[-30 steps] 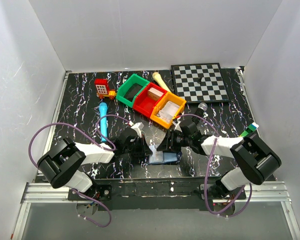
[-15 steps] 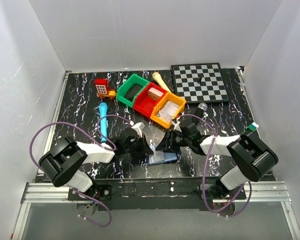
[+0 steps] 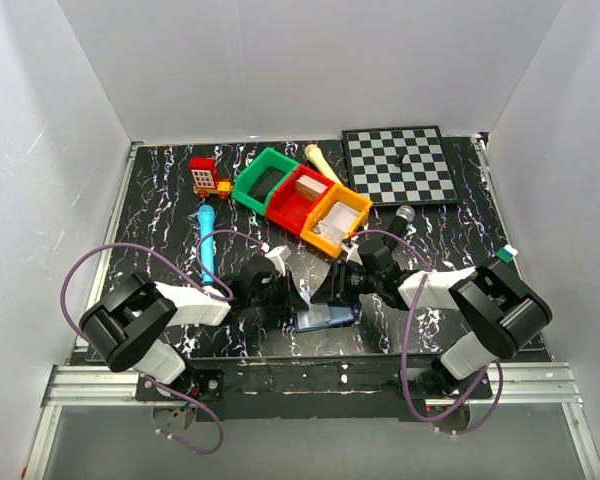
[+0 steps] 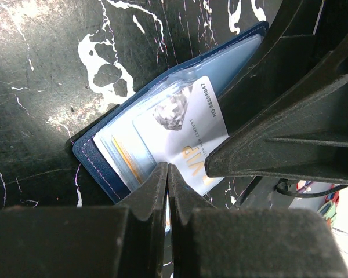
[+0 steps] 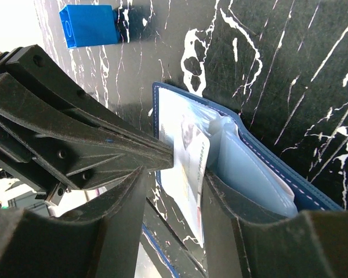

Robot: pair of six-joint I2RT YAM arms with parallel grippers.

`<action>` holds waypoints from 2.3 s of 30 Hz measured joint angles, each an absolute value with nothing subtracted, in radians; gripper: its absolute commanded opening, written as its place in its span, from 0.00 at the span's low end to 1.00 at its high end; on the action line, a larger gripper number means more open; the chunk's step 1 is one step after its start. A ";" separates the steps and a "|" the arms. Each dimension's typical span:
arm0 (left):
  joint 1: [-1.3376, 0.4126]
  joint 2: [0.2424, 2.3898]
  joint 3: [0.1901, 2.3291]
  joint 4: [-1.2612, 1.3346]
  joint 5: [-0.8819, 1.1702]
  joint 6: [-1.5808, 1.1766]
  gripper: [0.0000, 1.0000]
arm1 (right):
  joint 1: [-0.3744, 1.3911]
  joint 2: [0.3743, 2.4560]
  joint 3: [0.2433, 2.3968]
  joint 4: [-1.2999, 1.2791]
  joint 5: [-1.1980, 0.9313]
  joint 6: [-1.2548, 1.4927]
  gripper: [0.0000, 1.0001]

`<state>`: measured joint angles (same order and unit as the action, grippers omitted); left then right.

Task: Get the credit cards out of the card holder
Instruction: Remove the credit card from the card holder.

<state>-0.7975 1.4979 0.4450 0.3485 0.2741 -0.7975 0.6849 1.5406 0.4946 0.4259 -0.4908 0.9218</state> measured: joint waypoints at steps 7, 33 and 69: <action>-0.797 1.497 0.445 0.347 0.274 -0.804 0.00 | 0.680 1.540 0.495 0.415 -0.501 0.916 0.46; -0.801 1.488 0.438 0.347 0.273 -0.820 0.00 | 0.656 1.501 0.495 0.359 -0.601 0.913 0.45; -0.801 1.475 0.419 0.378 0.282 -0.834 0.23 | 0.649 1.530 0.503 0.377 -0.640 0.917 0.43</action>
